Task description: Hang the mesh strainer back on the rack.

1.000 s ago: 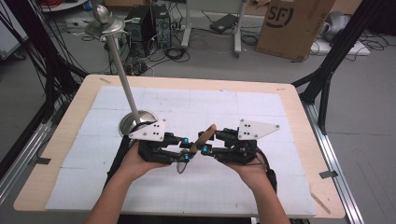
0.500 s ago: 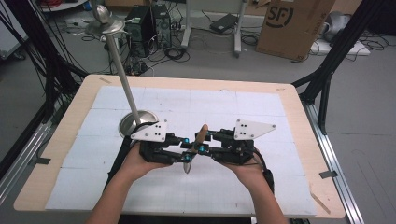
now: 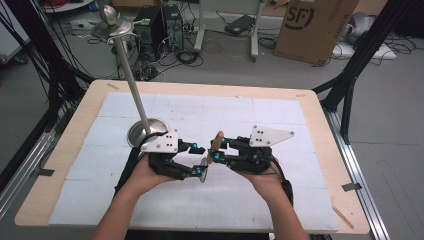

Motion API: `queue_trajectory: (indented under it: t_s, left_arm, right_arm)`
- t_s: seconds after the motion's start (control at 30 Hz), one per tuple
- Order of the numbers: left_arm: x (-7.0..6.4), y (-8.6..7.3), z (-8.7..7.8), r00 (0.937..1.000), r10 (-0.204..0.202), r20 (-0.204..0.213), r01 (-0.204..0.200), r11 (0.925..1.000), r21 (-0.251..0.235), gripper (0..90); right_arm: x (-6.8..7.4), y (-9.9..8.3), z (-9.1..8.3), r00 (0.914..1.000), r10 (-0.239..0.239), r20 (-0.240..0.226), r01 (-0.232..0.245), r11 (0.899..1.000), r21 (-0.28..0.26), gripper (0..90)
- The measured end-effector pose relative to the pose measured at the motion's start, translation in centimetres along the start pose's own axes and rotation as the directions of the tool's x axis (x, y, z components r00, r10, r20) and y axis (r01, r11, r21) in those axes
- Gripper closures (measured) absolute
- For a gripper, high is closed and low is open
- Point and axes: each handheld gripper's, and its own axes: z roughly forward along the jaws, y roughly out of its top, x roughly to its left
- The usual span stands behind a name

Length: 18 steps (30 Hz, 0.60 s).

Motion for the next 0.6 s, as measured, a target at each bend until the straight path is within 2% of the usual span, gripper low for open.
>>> queue_trajectory:
  t_s: [0.17,0.23,0.33,0.4,0.6]
  left_arm:
    - [0.3,-1.5,-1.2,0.9977,-0.018,-0.066,0.021,0.9990,0.040,34.4]
    - [0.5,-2.0,-1.8,0.9957,-0.028,-0.088,0.033,0.9980,0.055,32.0]
    - [0.6,-2.8,-2.7,0.9922,-0.032,-0.120,0.039,0.9978,0.053,29.8]
    - [0.7,-3.3,-3.2,0.9882,-0.031,-0.150,0.041,0.9969,0.067,27.5]
    - [1.0,-4.4,-4.7,0.9786,-0.054,-0.199,0.063,0.9972,0.039,24.1]
  right_arm:
    - [-0.4,-0.1,-0.1,0.9999,0.009,0.009,-0.009,1.000,0.011,68.3]
    - [-0.7,-0.1,-0.1,0.9998,0.007,0.019,-0.008,1.000,0.020,68.3]
    - [-0.9,-0.1,-0.1,0.9995,0.013,0.029,-0.014,1.000,0.026,68.4]
    - [-1.0,0.0,-0.1,0.9992,0.015,0.037,-0.016,0.999,0.028,68.3]
    - [-1.6,0.5,-0.2,0.9983,0.018,0.055,-0.020,0.999,0.036,68.3]
